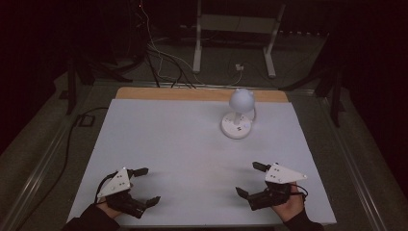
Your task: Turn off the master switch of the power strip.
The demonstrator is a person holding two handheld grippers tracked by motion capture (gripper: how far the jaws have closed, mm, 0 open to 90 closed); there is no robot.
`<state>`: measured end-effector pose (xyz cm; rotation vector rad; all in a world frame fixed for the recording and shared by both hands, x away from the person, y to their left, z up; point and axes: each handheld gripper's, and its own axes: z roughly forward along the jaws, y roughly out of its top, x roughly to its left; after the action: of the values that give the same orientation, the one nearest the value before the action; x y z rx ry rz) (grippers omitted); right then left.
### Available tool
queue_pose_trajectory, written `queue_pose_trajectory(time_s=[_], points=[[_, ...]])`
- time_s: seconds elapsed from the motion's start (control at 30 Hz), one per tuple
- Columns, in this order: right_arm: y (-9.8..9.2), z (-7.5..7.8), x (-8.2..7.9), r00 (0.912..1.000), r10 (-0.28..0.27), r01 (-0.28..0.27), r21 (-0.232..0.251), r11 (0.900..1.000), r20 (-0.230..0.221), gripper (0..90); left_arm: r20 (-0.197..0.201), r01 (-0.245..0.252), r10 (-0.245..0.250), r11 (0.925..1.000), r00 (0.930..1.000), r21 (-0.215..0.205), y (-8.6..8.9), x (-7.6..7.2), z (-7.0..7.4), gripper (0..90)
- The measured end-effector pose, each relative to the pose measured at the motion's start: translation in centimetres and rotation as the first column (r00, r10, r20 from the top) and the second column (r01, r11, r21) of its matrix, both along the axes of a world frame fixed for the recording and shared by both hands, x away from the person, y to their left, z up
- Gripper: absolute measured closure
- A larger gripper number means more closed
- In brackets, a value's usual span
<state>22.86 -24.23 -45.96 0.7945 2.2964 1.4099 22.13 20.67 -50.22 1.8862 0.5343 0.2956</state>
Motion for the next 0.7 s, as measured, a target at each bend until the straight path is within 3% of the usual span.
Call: queue_pose_trajectory(time_s=[0.7], points=[[-0.4,2.7,2.7,0.998,-0.05,0.049,0.021,0.999,0.037,0.0,0.0,-0.007,0.007,0.9999,1.0,-0.01,0.1,0.0,0.0,0.4]])
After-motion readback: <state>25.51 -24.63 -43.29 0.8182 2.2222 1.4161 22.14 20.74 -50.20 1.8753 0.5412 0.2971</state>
